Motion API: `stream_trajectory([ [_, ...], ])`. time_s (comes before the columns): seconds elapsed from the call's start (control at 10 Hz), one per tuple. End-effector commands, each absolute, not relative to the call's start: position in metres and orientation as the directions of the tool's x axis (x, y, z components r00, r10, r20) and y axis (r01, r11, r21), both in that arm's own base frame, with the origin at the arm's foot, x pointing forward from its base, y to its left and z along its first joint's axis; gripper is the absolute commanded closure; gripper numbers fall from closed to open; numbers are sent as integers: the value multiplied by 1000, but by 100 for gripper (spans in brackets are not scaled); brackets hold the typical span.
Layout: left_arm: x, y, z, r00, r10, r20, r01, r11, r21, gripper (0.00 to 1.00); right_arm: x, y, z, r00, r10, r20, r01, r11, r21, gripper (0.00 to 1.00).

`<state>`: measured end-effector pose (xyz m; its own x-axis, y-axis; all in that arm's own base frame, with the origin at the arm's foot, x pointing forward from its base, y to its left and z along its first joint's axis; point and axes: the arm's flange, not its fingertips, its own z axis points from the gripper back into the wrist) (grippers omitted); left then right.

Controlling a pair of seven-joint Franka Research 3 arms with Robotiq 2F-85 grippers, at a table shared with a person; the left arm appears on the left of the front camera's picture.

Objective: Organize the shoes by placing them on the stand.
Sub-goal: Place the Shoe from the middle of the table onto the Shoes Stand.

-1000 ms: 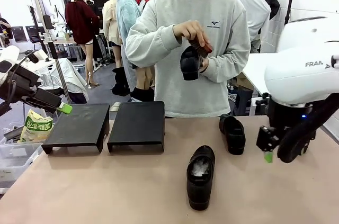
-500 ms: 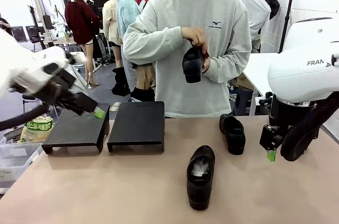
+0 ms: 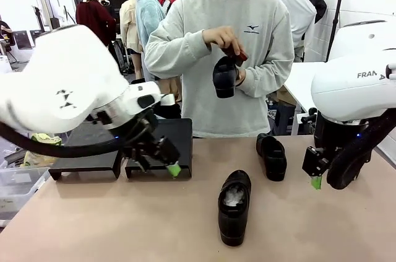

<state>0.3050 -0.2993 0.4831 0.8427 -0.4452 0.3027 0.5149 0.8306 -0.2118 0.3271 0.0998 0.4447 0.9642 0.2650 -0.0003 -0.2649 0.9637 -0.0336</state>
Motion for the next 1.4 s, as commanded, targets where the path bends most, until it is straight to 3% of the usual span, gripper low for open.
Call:
stream_trajectory([
  [0.0,317,-326,480,866,-410,288,479,845,-237,0,325,101,445,969,246,-8,-246,969,-25,0],
  [0.7,321,-347,451,871,-429,239,479,849,-221,0,325,101,445,969,246,-8,-246,969,-25,0],
  [1.3,331,-406,401,932,-312,186,349,910,-222,0,325,101,445,969,246,-8,-246,969,-25,0],
])
